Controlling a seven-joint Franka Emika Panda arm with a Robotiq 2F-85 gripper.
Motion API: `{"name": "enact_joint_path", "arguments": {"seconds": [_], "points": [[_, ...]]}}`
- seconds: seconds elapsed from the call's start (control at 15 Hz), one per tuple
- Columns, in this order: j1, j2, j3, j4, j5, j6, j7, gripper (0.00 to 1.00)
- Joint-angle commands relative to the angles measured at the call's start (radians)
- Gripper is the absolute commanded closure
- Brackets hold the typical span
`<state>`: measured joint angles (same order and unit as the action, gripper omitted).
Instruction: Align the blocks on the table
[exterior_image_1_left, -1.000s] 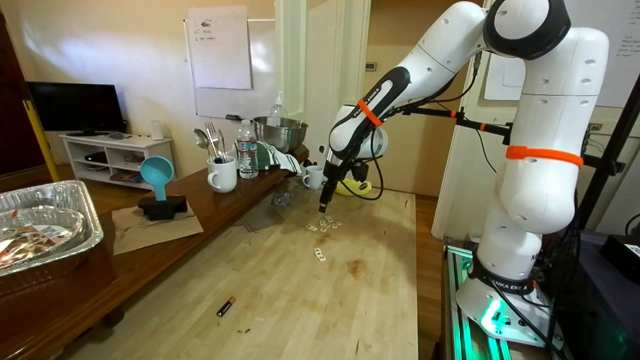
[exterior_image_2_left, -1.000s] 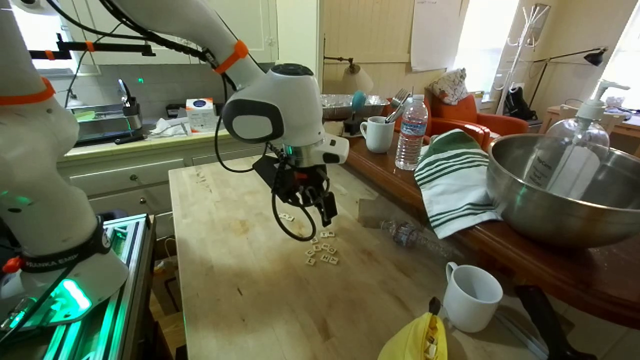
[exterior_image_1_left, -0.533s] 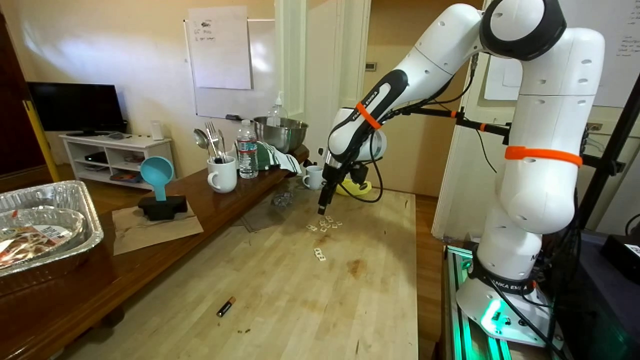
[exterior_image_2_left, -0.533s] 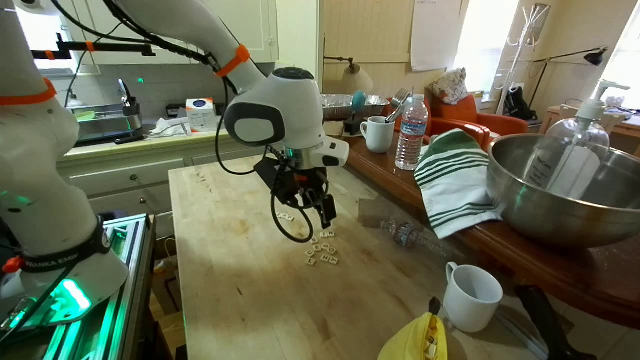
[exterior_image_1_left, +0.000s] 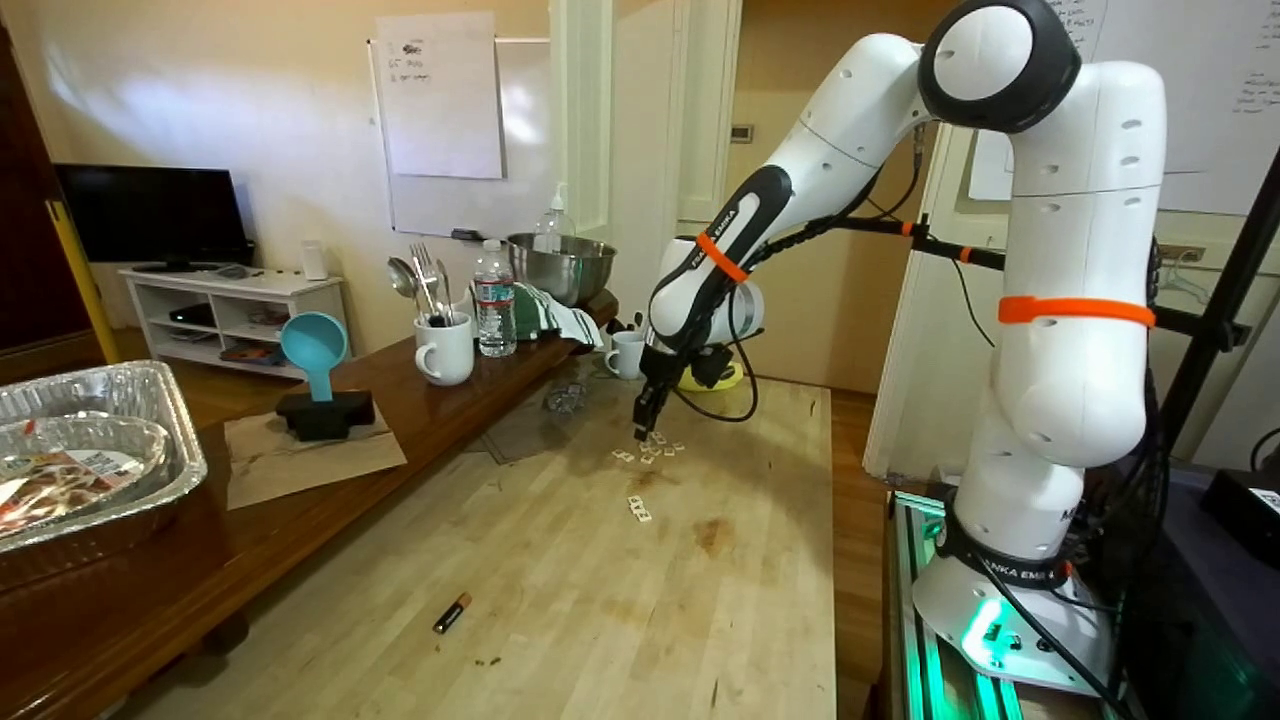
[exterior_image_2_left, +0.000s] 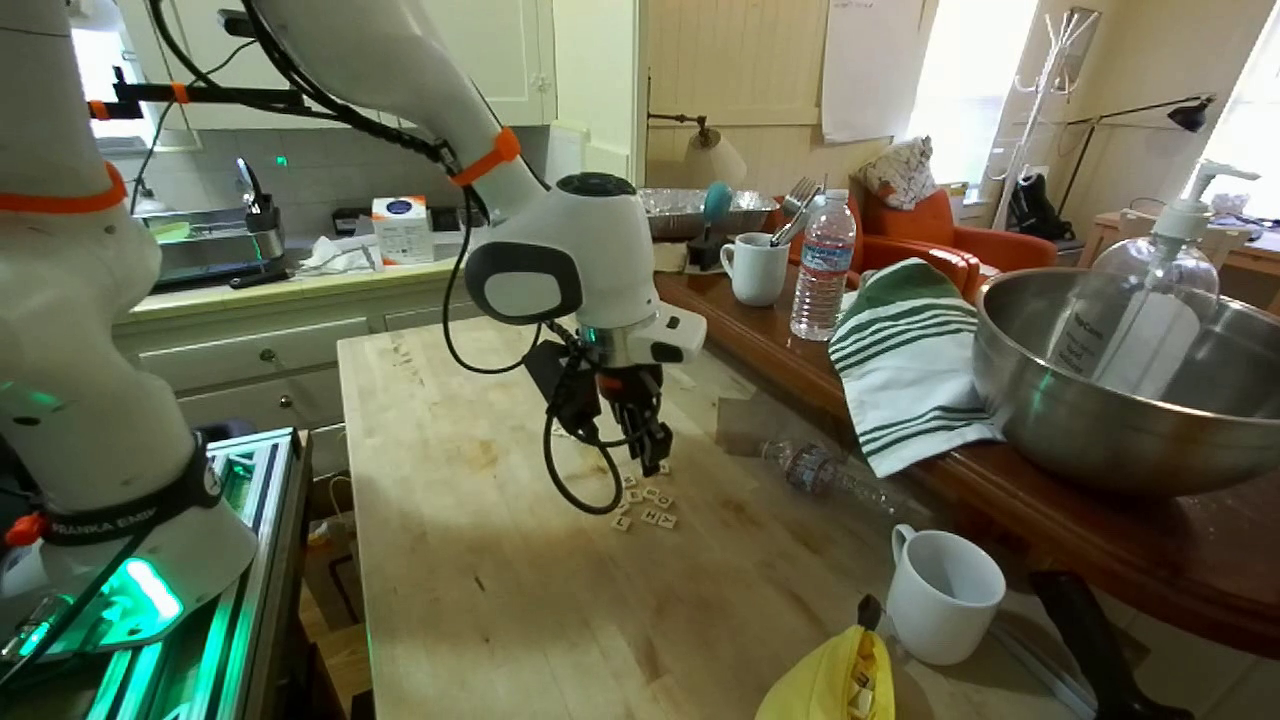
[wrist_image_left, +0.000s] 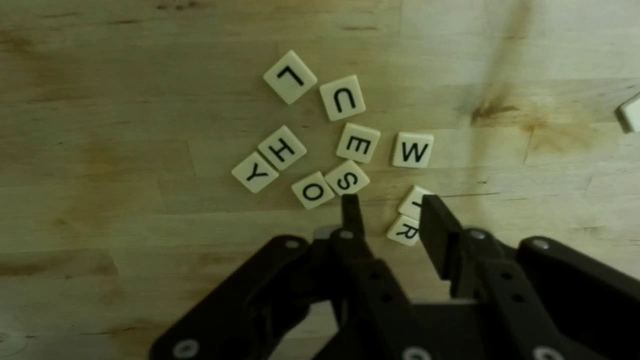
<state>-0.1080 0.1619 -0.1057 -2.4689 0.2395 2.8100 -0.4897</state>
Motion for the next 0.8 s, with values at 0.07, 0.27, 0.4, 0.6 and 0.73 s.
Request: {"name": "enact_joint_path", "arguments": {"seconds": [0.07, 0.27, 0.4, 0.6, 0.73], "points": [[-0.038, 0.070, 0.026, 0.035, -0.051, 0.028, 0.059, 0.99], [-0.052, 0.093, 0.035, 0.049, -0.065, 0.033, 0.070, 1.00], [-0.061, 0.108, 0.043, 0.060, -0.067, 0.036, 0.067, 1.00], [-0.072, 0.129, 0.055, 0.074, -0.076, 0.046, 0.070, 1.00], [-0.078, 0.146, 0.063, 0.084, -0.082, 0.050, 0.070, 1.00]]}}
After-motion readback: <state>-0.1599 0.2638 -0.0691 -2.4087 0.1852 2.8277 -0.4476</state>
